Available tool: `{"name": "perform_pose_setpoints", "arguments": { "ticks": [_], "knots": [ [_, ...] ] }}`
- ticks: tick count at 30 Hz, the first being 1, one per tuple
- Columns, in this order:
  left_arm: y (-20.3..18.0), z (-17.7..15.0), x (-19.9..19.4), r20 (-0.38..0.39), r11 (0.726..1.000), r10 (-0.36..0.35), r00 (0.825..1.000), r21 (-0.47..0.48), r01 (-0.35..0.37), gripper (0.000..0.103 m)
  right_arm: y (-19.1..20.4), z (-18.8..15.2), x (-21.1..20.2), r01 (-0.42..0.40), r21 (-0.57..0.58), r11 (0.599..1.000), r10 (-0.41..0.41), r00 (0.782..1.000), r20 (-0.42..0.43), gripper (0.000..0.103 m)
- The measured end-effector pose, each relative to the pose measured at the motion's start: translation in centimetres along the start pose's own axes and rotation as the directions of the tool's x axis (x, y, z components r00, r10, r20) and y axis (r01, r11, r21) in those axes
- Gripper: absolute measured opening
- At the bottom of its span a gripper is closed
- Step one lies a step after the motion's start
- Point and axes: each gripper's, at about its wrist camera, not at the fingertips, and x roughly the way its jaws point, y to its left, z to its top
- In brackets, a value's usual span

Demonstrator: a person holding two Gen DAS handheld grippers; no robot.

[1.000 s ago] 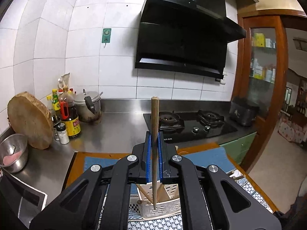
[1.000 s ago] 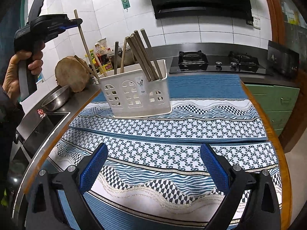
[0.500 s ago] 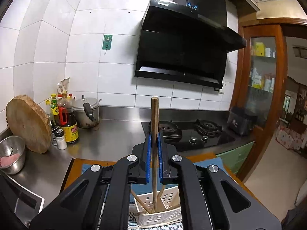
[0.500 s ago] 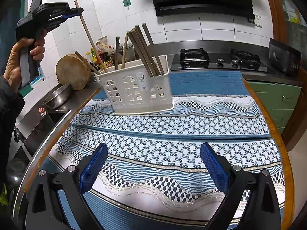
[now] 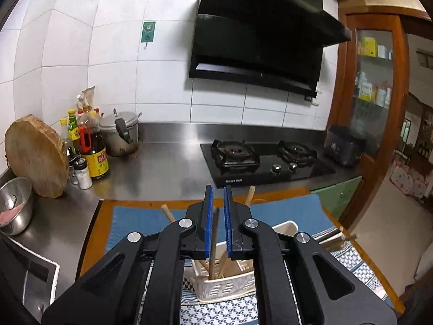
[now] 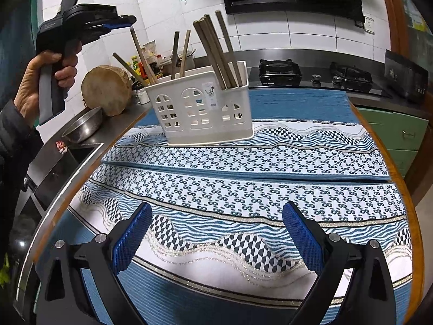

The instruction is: Organize utensils

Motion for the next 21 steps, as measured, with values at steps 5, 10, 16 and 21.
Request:
{"name": "perform_pose_setpoints", "arguments": {
  "ticks": [5, 10, 16, 21],
  "knots": [
    [0.1, -0.3, -0.7, -0.006, 1.0, 0.0, 1.0, -0.01, 0.0, 0.025, 0.1, -0.6, -0.4, -0.007, 0.015, 1.0, 0.007, 1.0, 0.001, 0.094],
    [-0.3, -1.1, -3.4, 0.037, 0.999, 0.032, 0.999, 0.011, -0.032, 0.056, 0.6, -1.1, -1.1, 0.035, -0.002, 0.999, -0.035, 0.999, 0.017, 0.094],
    [-0.8, -3.8, -7.7, 0.072, 0.999, 0.043, 0.996, 0.021, -0.045, 0.083, 1.7, -1.9, -2.4, 0.082, -0.026, 0.996, -0.081, 0.996, 0.039, 0.094],
    [-1.1, -7.2, -10.8, 0.074, 0.998, 0.053, 0.996, 0.042, -0.057, 0.098, 2.8, -2.5, -3.7, 0.12, -0.049, 0.992, -0.117, 0.991, 0.064, 0.094]
  ]
}}
